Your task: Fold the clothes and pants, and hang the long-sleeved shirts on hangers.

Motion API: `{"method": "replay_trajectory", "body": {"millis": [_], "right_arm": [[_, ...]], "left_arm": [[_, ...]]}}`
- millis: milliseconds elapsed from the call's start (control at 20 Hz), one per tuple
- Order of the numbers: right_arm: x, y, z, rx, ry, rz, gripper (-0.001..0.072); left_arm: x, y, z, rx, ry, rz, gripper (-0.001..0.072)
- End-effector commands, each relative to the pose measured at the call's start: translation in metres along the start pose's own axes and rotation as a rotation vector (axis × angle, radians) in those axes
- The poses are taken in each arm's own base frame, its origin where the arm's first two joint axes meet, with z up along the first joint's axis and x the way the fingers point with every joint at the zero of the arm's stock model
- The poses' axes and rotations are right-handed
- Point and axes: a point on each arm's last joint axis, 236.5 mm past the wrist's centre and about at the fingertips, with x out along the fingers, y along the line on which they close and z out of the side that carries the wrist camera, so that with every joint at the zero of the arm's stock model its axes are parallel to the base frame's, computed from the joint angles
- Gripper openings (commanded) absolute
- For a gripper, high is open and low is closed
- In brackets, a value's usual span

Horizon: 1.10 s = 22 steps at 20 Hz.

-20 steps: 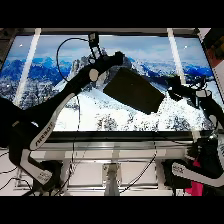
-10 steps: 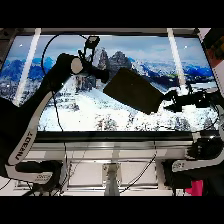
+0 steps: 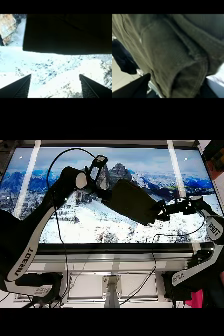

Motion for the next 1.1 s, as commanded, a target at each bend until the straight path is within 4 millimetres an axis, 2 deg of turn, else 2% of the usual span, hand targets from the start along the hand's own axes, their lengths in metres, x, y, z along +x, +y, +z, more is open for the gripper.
{"method": "replay_trajectory", "body": {"millis": [0, 50, 150, 250, 350, 450, 550, 600, 750, 800, 900, 950, 1050], "right_arm": [[0.022, -0.002, 0.02, -0.003, -0.068, -0.062, 0.0341], [0.021, 0.0, 0.021, -0.005, -0.071, -0.059, 0.0014], [0.01, 0.009, 0.024, -0.02, -0.078, -0.04, 0.0016], [-0.02, 0.027, 0.034, -0.051, -0.122, -0.003, 0.0016], [-0.078, 0.03, 0.06, -0.056, -0.273, -0.001, 0.0015], [-0.147, 0.011, 0.077, -0.027, -0.414, -0.007, 0.0015], [-0.218, -0.033, 0.075, 0.037, -0.536, -0.032, 0.0015], [-0.255, -0.063, 0.067, 0.087, -0.601, -0.051, 0.0015], [-0.354, -0.153, 0.02, 0.289, -0.795, -0.052, 0.0015], [-0.378, -0.179, 0.001, 0.353, -0.85, -0.045, 0.0016], [-0.407, -0.217, -0.035, 0.457, -0.922, -0.025, 0.0015], [-0.412, -0.232, -0.05, 0.495, -0.926, -0.032, 0.0016], [-0.408, -0.262, -0.077, 0.565, -0.884, -0.123, 0.0015]], "left_arm": [[0.003, -0.01, -0.003, 0.02, 0.013, -0.008, 0.0672], [0.003, -0.01, -0.003, 0.021, 0.014, -0.009, 0.0667], [0.004, -0.01, -0.004, 0.021, 0.017, -0.009, 0.0653], [0.004, -0.01, -0.007, 0.021, 0.027, -0.009, 0.0639], [0.003, -0.009, -0.01, 0.023, 0.041, -0.004, 0.064], [0.004, 0.0, -0.012, 0.042, 0.05, 0.034, 0.0639], [0.003, 0.008, -0.013, 0.053, 0.058, 0.063, 0.064], [0.003, 0.009, -0.014, 0.05, 0.061, 0.063, 0.064], [0.004, 0.009, -0.015, 0.047, 0.066, 0.062, 0.0639], [0.005, 0.009, -0.016, 0.047, 0.07, 0.062, 0.0639], [0.009, 0.009, -0.018, 0.046, 0.077, 0.062, 0.0639], [0.01, 0.009, -0.018, 0.045, 0.081, 0.062, 0.064], [0.013, 0.01, -0.02, 0.045, 0.091, 0.062, 0.0639]]}}
